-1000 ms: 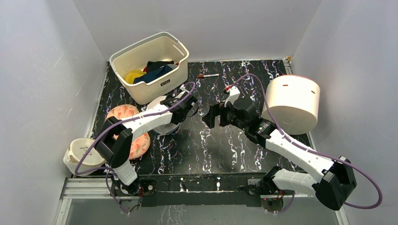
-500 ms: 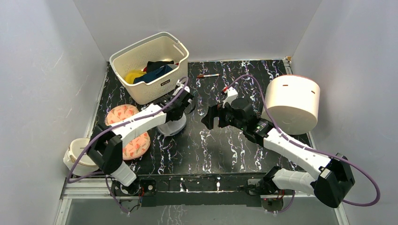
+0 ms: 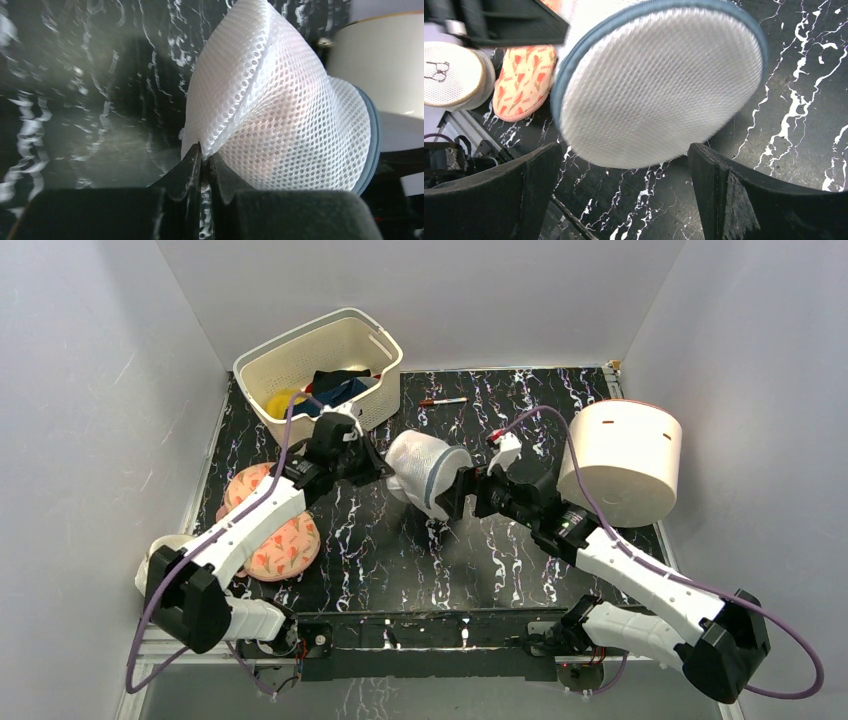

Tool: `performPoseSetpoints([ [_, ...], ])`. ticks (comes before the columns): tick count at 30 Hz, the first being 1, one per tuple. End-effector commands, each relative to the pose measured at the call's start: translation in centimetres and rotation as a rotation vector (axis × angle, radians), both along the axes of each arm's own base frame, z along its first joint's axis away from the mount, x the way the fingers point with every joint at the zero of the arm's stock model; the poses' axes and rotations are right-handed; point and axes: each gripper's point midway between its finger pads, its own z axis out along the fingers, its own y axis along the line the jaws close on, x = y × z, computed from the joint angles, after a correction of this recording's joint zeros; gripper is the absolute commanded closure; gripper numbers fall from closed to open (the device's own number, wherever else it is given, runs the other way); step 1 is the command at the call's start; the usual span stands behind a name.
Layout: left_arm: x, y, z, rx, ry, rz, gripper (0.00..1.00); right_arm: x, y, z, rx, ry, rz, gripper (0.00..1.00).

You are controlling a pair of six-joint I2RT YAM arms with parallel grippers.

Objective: Unzip the laundry bag and remove the bra
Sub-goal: Pick up the laundry bag at the center of the board, then place the laundry bag at the center of the board.

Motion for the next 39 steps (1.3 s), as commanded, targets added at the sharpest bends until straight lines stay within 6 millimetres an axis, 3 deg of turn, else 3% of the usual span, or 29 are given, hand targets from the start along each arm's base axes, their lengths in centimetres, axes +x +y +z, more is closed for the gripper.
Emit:
performPoseSetpoints([
  [1, -2.4, -4.3, -1.9, -0.505, 0.256, -0.029, 1.00, 0.3, -0.4, 2.1, 0.071, -0.048, -0.040, 0.02],
  [6, -3.9, -3.4, -6.2, -0.664, 0.364, 0.061, 1.00, 0.6, 0.3, 1.0, 0.039, -0.006, -0.025, 0.02],
  [10, -5.3, -1.6, -9.3, -0.602, 0.399, 0.111, 1.00, 1.0, 0.8, 0.6, 0.025, -0.002, -0.010, 0.02],
  [11, -5.6, -1.1, -9.8, -0.573, 0.401, 0.117, 0.96, 1.1, 0.9, 0.6, 0.025, -0.005, -0.009, 0.02],
  [16, -6.7, 0.8, -10.5, -0.416, 0.365, 0.109, 0.38, 1.4, 1.0, 0.9, 0.032, -0.020, -0.012, 0.02],
  [22, -6.9, 4.2, -8.8, -0.214, 0.249, 0.136, 0.02, 1.1, 0.3, 1.7, 0.042, -0.051, -0.026, 0.02],
  [25, -6.6, 5.4, -7.1, -0.149, 0.169, 0.125, 0.02, 1.0, -0.3, 2.1, 0.048, -0.072, -0.043, 0.02],
  [30, -6.6, 4.3, -4.2, -0.188, 0.094, 0.031, 0.02, 0.9, -0.5, 2.1, 0.042, -0.083, -0.040, 0.02],
  [34, -7.2, 2.0, -2.7, -0.258, 0.049, -0.096, 0.02, 0.7, -0.6, 1.4, 0.015, -0.056, -0.032, 0.04],
  [39, -8.2, -1.8, -3.8, -0.224, 0.103, -0.232, 0.04, 0.0, -0.8, 0.2, 0.015, -0.036, -0.024, 0.07],
])
